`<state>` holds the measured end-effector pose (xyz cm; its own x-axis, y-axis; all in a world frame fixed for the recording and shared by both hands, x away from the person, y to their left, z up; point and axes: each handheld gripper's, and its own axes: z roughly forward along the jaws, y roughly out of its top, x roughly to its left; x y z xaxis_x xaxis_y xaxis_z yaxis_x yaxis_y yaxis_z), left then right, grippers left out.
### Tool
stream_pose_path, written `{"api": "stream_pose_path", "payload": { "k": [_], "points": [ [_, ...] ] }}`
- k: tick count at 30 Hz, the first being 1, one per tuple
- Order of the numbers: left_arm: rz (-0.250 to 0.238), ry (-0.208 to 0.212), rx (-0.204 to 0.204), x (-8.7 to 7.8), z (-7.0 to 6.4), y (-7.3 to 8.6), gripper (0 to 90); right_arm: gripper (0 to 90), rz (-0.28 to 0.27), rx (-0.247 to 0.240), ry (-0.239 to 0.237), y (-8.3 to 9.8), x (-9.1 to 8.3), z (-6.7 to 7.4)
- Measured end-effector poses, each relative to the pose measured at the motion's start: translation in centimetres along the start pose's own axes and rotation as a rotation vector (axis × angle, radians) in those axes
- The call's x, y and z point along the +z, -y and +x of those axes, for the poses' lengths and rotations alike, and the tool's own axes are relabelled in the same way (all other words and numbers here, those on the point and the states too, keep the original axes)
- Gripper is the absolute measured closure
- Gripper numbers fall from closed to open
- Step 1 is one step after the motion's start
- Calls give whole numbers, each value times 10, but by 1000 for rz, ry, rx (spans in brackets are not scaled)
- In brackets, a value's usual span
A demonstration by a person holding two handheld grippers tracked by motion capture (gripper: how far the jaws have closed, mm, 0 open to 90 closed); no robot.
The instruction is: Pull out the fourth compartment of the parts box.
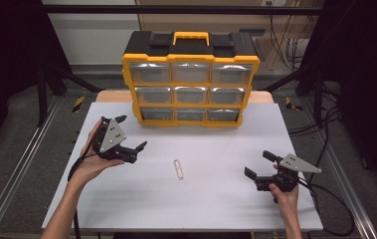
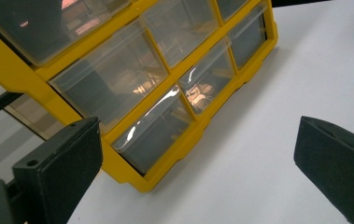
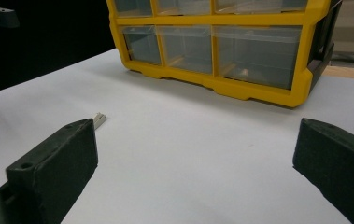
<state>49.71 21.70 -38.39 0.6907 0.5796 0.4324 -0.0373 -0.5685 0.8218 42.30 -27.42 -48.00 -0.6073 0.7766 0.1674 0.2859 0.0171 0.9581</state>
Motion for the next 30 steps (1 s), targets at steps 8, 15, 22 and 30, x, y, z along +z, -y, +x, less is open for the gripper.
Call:
{"api": "stream_pose_path", "payload": {
  "k": [8, 15, 22, 30],
  "points": [
    [13, -6, 75, 8, 2, -4, 9, 6, -1, -1, -2, 0, 0, 0],
    [32, -7, 147, 17, 3, -7, 7, 5, -1, -1, -2, 0, 0, 0],
    [55, -21, 217, 25, 4, -9, 4, 5, -3, -2, -2, 0, 0, 0],
    [68, -36, 274, 34, 5, -11, 5, 5, -1, -3, -2, 0, 0, 0]
  ]
}}
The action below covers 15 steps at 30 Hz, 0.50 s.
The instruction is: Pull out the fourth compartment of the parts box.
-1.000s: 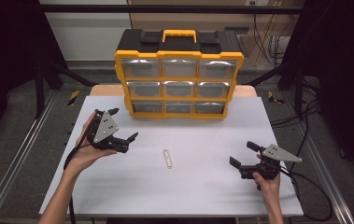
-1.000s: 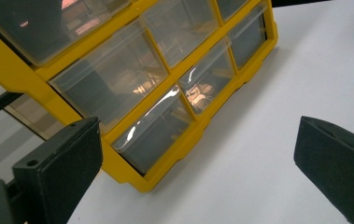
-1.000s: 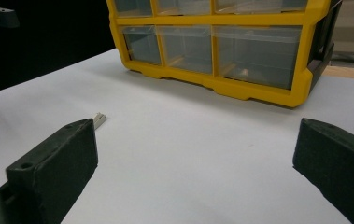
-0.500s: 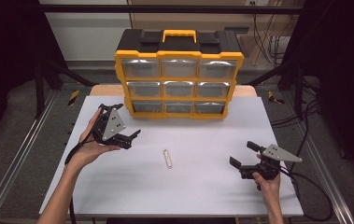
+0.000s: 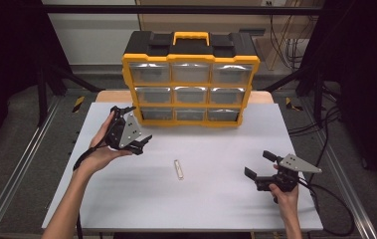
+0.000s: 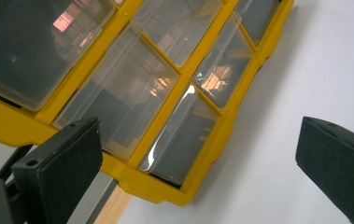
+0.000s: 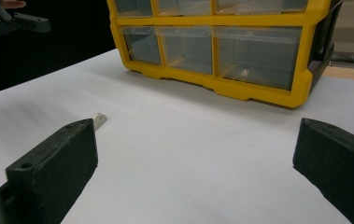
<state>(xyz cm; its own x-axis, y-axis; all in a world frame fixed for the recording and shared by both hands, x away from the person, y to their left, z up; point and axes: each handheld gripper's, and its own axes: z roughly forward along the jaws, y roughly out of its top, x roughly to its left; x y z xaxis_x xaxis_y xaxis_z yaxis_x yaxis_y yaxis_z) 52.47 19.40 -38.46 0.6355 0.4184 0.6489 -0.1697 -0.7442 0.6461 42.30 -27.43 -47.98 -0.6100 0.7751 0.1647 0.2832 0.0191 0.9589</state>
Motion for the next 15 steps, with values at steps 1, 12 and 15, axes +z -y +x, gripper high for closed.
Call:
{"api": "stream_pose_path", "payload": {
  "k": [1, 12, 15],
  "points": [
    [5, -1, 13, 1, 1, 0, 5, 5, 0, -1, 0, 0, 0, 0],
    [12, -18, 50, 9, 12, -3, 2, 5, 2, -4, -1, 0, 0, 0],
    [14, -24, 54, 10, 15, -4, 2, 5, 2, -5, -1, 0, 0, 0]
  ]
}}
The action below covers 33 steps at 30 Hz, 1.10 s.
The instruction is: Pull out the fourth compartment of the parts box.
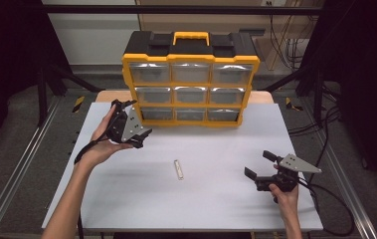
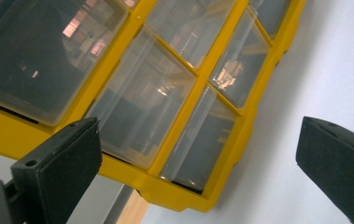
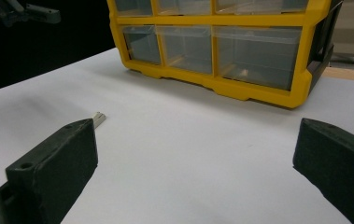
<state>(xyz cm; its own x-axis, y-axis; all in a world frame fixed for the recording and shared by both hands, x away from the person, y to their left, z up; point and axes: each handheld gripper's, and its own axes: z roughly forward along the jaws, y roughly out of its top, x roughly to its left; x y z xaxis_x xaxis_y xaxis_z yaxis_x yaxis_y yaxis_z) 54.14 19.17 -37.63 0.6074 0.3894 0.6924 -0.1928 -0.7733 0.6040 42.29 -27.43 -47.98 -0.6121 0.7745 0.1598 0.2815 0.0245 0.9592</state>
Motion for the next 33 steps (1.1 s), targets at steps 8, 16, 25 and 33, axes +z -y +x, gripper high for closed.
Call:
{"api": "stream_pose_path", "payload": {
  "k": [8, 16, 25, 33],
  "points": [
    [2, -2, 28, 8, 6, -6, 2, 5, 0, -2, 3, 0, 0, 0],
    [-3, -8, 56, 16, 14, -13, 2, 5, 3, -3, 8, 1, 1, 0],
    [7, -19, 104, 25, 20, -17, 2, 5, 10, -8, 11, 1, 2, 0],
    [28, -29, 139, 33, 26, -16, 5, 5, 9, -8, 11, 1, 1, 0]
  ]
}}
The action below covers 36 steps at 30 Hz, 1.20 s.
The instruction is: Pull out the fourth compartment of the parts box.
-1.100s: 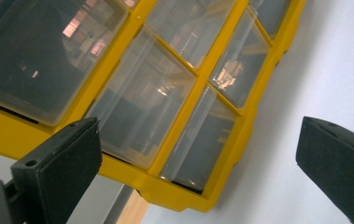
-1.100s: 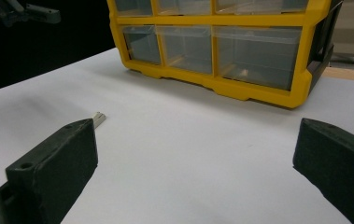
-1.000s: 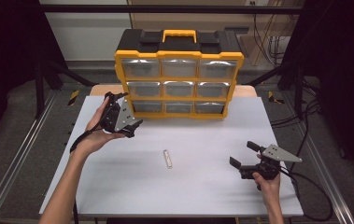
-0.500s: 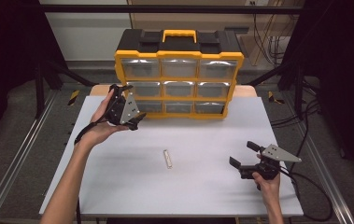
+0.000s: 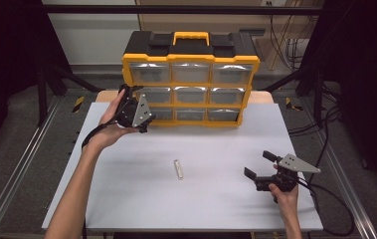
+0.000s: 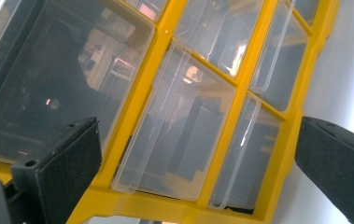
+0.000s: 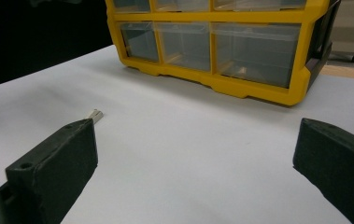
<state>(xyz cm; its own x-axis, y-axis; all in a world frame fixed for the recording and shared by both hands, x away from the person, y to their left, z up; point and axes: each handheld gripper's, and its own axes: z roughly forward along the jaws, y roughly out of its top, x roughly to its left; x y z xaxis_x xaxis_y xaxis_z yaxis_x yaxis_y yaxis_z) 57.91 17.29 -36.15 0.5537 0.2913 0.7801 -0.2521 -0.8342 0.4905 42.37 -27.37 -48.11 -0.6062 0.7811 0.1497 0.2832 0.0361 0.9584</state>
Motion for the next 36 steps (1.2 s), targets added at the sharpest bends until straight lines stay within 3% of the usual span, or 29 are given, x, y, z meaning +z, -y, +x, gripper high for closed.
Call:
{"api": "stream_pose_path", "payload": {
  "k": [18, 36],
  "points": [
    [34, -19, 123, 26, -8, 0, 52, 5, -1, 2, 1, 0, 0, 0],
    [56, -87, 222, 38, -11, 1, 211, 5, -2, 1, 1, 0, -1, 0]
  ]
}}
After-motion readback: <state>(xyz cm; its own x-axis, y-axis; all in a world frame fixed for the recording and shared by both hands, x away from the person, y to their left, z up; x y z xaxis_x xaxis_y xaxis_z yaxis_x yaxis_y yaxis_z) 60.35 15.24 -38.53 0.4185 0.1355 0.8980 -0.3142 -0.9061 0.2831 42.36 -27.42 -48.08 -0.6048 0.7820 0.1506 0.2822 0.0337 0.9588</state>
